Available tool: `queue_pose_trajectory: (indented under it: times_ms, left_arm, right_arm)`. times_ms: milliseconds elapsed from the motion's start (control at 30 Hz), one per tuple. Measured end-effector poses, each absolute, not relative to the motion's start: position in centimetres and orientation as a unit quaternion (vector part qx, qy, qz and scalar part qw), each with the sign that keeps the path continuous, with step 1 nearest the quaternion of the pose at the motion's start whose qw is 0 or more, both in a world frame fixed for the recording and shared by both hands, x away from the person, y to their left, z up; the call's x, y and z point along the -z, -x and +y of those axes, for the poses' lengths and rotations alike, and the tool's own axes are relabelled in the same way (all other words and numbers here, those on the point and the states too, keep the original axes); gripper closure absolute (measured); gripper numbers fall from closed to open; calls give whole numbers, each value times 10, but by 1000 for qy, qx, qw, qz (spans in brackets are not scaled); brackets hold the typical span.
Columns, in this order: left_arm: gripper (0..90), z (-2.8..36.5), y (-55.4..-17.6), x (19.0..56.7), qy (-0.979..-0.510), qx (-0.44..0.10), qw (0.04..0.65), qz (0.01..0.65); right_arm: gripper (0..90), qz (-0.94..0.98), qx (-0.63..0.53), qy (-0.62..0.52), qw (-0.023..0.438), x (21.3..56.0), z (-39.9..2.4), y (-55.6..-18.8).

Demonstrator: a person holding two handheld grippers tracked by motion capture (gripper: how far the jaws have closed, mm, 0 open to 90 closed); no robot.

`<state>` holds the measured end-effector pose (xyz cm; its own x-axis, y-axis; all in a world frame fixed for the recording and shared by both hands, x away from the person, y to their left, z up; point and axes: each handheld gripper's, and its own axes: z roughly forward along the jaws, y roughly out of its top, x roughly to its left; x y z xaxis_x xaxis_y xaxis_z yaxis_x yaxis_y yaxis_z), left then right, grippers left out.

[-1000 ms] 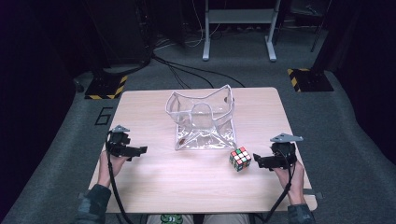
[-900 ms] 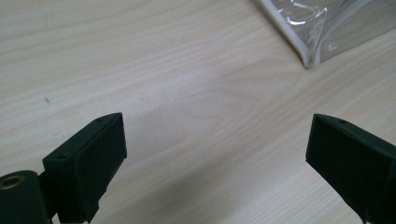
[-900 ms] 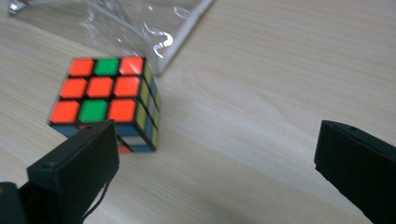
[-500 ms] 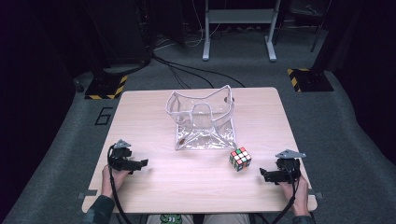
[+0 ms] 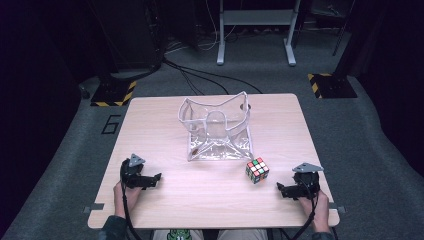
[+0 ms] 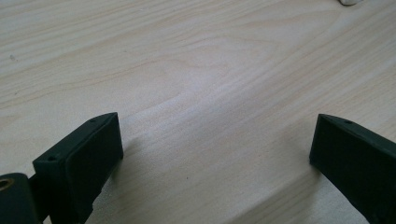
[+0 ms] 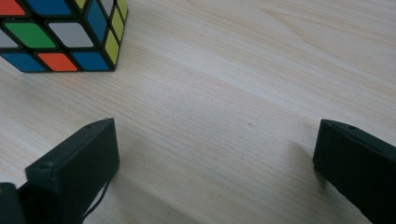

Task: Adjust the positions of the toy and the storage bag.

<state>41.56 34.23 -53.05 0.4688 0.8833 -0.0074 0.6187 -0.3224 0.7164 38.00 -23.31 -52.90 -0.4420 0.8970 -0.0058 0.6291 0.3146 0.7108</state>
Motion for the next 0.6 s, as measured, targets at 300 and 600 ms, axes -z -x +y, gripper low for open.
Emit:
queue_pose_trajectory:
  times_ms: [300, 600]
  left_arm:
    - [26, 342, -415, 530, -788, -199, 334, 478]
    - [27, 342, -415, 530, -786, -200, 335, 480]
  right_arm:
    - [0, 780, -323, -494, 209, 529, -234, -380]
    - [0, 777, -322, -498, 211, 529, -234, -380]
